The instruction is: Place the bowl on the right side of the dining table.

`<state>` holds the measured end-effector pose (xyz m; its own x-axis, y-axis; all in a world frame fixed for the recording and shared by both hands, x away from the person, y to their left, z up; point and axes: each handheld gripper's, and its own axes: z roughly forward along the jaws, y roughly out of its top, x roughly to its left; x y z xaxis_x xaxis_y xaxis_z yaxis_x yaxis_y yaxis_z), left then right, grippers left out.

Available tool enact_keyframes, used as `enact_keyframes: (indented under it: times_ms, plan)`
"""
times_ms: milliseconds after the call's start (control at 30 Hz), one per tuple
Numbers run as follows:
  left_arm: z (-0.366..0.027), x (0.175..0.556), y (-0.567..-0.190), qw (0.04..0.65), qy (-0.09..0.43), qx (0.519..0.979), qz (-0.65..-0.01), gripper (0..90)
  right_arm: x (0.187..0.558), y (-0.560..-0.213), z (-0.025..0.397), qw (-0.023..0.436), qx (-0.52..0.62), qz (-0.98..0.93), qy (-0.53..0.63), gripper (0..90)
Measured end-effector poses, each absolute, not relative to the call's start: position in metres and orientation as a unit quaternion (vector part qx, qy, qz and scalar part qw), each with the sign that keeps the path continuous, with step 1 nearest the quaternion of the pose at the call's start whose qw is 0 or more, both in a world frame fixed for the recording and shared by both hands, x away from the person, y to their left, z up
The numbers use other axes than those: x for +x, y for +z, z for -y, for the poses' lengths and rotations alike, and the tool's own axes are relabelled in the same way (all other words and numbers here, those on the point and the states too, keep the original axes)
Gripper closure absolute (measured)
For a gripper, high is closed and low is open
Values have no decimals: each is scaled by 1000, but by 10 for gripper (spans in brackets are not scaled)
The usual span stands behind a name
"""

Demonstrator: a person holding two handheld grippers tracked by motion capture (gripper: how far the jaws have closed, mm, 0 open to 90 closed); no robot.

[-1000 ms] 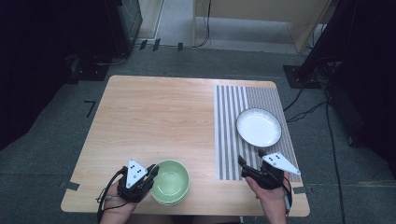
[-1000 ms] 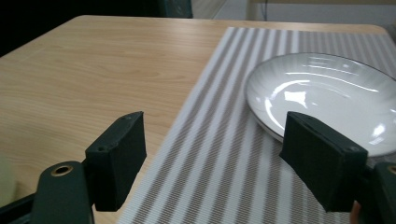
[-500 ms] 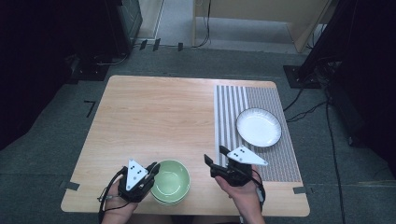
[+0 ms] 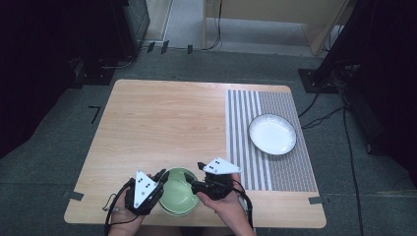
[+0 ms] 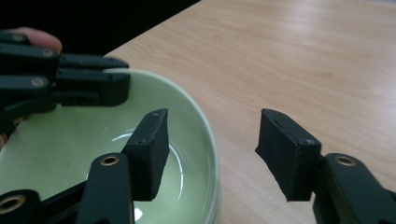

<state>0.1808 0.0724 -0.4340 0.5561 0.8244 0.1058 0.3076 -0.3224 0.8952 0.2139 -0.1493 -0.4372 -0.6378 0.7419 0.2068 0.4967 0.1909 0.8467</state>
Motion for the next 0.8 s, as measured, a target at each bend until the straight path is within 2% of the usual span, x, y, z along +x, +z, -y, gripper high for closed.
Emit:
enact_keyframes:
  times_ms: [333, 633, 733, 800]
  plan:
    - [-73, 174, -428, 469, 322, 743, -352, 834, 216, -454, 140, 85, 423, -766, 477, 584]
    - [-68, 166, -424, 480, 353, 733, -329, 832, 216, -456, 140, 92, 431, -764, 471, 711]
    - [-66, 165, -426, 481, 360, 731, -323, 831, 214, -455, 141, 103, 423, -760, 483, 814]
    - [-69, 165, -424, 487, 355, 730, -323, 832, 214, -454, 144, 96, 418, -757, 493, 834]
